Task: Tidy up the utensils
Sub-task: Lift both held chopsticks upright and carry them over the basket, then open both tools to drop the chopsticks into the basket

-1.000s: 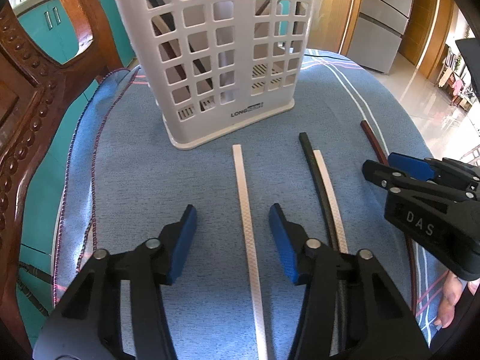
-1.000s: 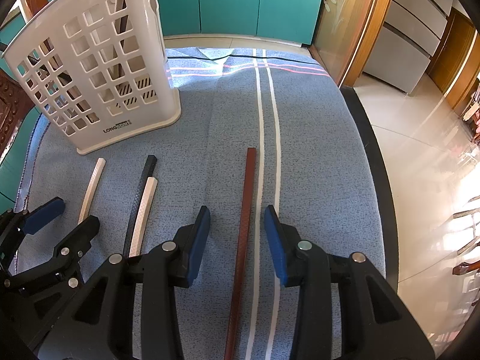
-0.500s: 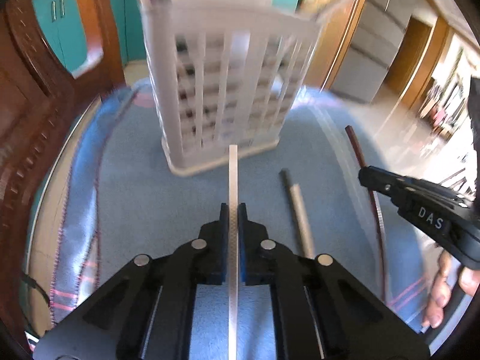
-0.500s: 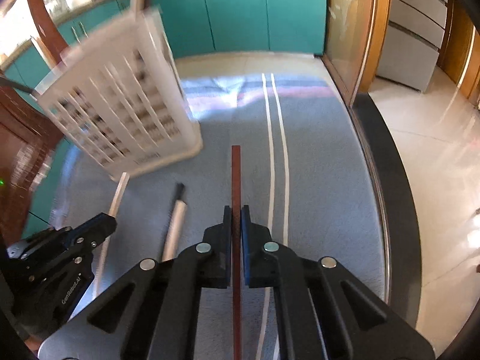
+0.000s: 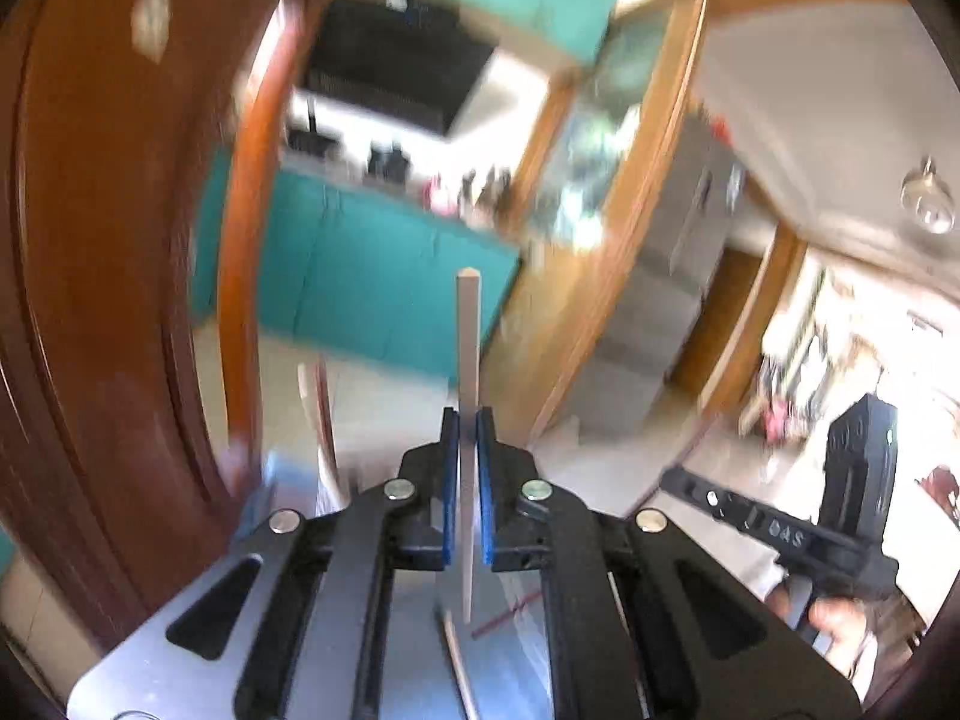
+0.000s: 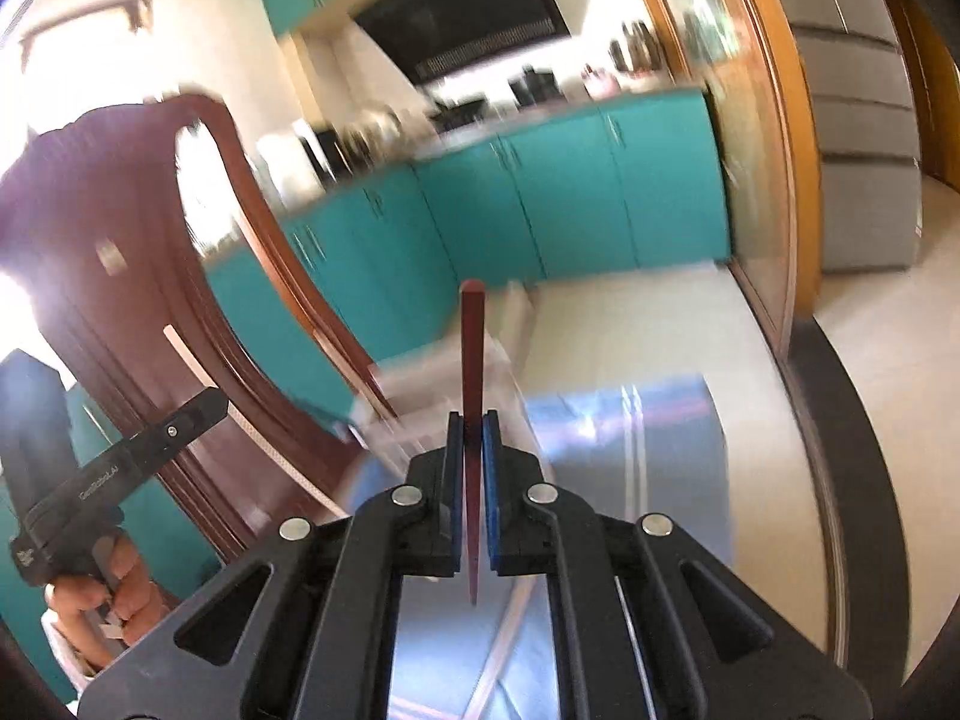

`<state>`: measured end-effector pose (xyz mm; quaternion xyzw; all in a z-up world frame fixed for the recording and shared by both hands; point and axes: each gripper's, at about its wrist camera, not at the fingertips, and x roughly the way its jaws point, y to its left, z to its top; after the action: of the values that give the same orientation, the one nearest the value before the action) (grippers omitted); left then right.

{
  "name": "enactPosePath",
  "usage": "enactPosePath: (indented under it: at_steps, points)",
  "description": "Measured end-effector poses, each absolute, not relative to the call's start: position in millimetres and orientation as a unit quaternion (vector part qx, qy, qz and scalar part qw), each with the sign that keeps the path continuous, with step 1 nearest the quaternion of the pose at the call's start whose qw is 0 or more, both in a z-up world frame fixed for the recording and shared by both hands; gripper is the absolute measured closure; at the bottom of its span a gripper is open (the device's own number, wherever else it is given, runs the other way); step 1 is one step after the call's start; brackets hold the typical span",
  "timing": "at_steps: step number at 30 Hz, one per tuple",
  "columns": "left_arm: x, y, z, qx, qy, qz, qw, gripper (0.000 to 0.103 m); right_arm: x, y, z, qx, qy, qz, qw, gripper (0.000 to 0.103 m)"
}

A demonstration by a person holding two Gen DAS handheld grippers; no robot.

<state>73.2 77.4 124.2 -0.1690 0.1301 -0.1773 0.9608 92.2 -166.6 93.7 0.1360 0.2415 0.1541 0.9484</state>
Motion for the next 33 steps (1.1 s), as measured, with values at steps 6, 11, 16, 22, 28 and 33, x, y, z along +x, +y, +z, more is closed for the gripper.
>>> enactPosePath:
  at_steps: [6, 11, 16, 22, 28, 33]
  points:
    - [97.0, 93.7, 133.9, -0.176, 0.026, -0.068, 0.982, 0.096, 108.3, -165.4, 152.5, 0.15, 0.085, 0.146, 0.974, 0.096]
    - [141.3, 81.9, 93.5, -0.155, 0.091, -0.037, 0.983, 0.096, 139.7, -148.1, 126.8, 0.13, 0.077, 0.114, 0.982, 0.096]
    - [152.3, 71.0, 73.1, -0.131, 0.13, -0.04, 0.982, 0.096, 165.2, -128.1, 81.5, 0.097, 0.145, 0.112, 0.978, 0.096]
    - [142.0, 66.5, 62.8, -0.114, 0.14, -0.044, 0.983, 0.088, 158.3, -120.5, 62.0, 0.084, 0.179, 0.106, 0.975, 0.08]
    - [102.0, 70.0, 71.5, -0.115, 0.079, -0.059, 0.988, 0.066, 99.2, -144.1, 51.2, 0.107, 0.14, 0.109, 0.978, 0.056]
    - [63.7, 67.4, 57.7, -0.108, 0.045, -0.043, 0.992, 0.064, 114.7, -145.9, -20.9, 0.082, 0.29, 0.08, 0.95, 0.057]
